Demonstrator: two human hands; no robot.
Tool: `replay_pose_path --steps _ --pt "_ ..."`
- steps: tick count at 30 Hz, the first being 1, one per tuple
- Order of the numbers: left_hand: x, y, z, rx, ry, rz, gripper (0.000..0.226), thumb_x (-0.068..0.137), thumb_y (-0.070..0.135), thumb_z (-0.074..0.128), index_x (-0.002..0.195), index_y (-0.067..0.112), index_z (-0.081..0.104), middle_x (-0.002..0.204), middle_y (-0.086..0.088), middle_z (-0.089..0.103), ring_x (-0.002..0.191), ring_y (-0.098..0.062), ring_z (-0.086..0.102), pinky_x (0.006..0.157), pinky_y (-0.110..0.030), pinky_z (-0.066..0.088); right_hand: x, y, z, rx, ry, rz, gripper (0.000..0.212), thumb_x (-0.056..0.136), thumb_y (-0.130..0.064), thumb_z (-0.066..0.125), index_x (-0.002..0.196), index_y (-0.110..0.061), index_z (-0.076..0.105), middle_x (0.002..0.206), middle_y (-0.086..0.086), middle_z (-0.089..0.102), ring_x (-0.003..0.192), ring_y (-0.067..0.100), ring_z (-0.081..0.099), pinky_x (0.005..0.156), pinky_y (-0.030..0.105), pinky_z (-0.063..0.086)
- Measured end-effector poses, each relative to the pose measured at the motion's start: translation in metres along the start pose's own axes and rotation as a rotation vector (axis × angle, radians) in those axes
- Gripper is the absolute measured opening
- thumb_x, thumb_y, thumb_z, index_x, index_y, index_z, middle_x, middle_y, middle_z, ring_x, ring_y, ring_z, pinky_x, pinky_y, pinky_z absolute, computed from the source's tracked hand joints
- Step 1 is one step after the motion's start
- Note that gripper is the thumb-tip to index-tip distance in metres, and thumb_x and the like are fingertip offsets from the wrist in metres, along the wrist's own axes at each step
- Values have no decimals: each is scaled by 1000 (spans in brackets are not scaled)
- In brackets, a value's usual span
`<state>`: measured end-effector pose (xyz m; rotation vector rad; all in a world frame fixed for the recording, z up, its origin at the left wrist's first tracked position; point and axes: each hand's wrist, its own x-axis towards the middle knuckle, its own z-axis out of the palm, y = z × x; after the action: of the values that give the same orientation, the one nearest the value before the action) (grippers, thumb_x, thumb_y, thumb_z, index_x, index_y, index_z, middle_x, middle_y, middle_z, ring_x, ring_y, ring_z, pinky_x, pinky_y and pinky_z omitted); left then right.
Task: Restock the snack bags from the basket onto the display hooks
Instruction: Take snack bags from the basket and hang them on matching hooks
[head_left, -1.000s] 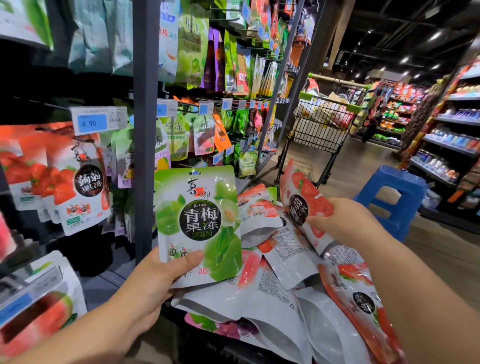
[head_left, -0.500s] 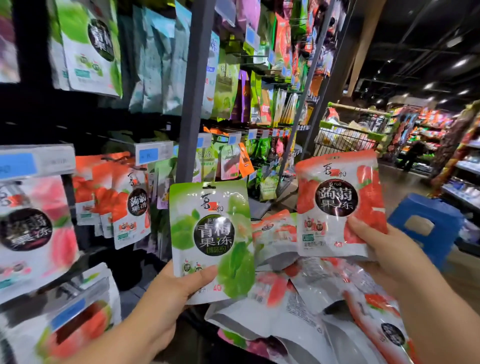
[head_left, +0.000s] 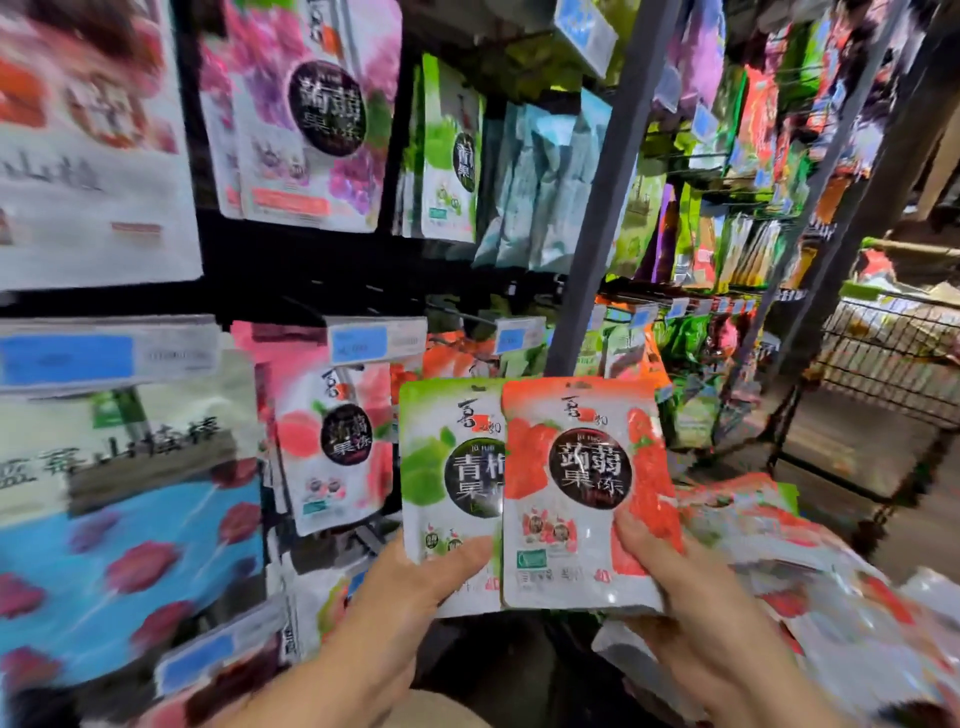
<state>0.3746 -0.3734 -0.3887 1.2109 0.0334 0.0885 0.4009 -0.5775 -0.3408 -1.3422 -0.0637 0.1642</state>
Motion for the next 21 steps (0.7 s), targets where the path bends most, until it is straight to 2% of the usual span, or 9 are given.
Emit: replay_pose_path --steps 1,2,4,6,9,12,15,19,21 --pt "-3 1 -5 2 26 15 51 73 18 83 119 21 64 107 0 76 98 -18 73 79 -28 59 1 8 8 0 -15 0 34 75 -20 66 106 -7 70 98 18 75 73 26 74 53 32 58" --pt "-5 2 -9 11 49 27 46 76 18 82 119 21 64 104 2 77 95 -15 73 76 -23 58 5 17 12 0 -28 -3 34 75 -18 66 105 -4 70 97 20 75 73 27 74 53 32 58" --pt "-10 3 -17 33 83 34 32 82 16 74 112 20 66 95 6 78 84 -7 74 66 -16 55 11 33 23 -40 -28 -11 40 72 -20 70 108 -1 69 99 23 74 82 34 73 68 41 61" --pt "-12 2 -25 29 105 36 39 74 23 74 112 20 66 95 3 78 86 -12 74 75 -26 56 15 44 33 -102 -22 -41 50 66 -31 79 106 -3 70 99 24 73 91 40 71 85 52 57" --pt "-13 0 -39 7 148 40 53 63 27 78 115 19 67 105 -5 76 98 -25 73 95 -48 52 20 57 44 -203 -36 -82 64 49 -60 89 92 -16 75 96 20 74 94 40 70 94 61 51" --pt "-9 -3 -48 27 186 49 49 65 15 85 111 14 70 104 -9 76 99 -29 72 95 -48 53 28 67 47 -212 -38 -87 30 68 -33 87 93 -20 75 96 14 76 97 39 70 94 62 51" --pt "-6 -3 -52 13 234 63 42 67 9 79 108 13 70 100 -8 77 95 -28 73 89 -43 55 32 70 50 -233 -71 -86 36 71 -32 77 104 -20 71 101 9 76 96 30 73 94 57 53" --pt "-2 -5 -53 19 263 80 42 67 10 79 107 14 70 99 -6 77 94 -25 74 87 -41 54 39 72 51 -258 -121 -92 30 85 -26 75 112 -21 65 105 5 75 98 25 73 93 53 54" --pt "1 -7 -54 17 280 81 35 73 4 77 106 14 70 96 -5 77 91 -23 74 83 -38 55 43 70 50 -262 -157 -85 40 79 -33 73 116 -23 62 109 3 75 101 24 72 93 51 55"
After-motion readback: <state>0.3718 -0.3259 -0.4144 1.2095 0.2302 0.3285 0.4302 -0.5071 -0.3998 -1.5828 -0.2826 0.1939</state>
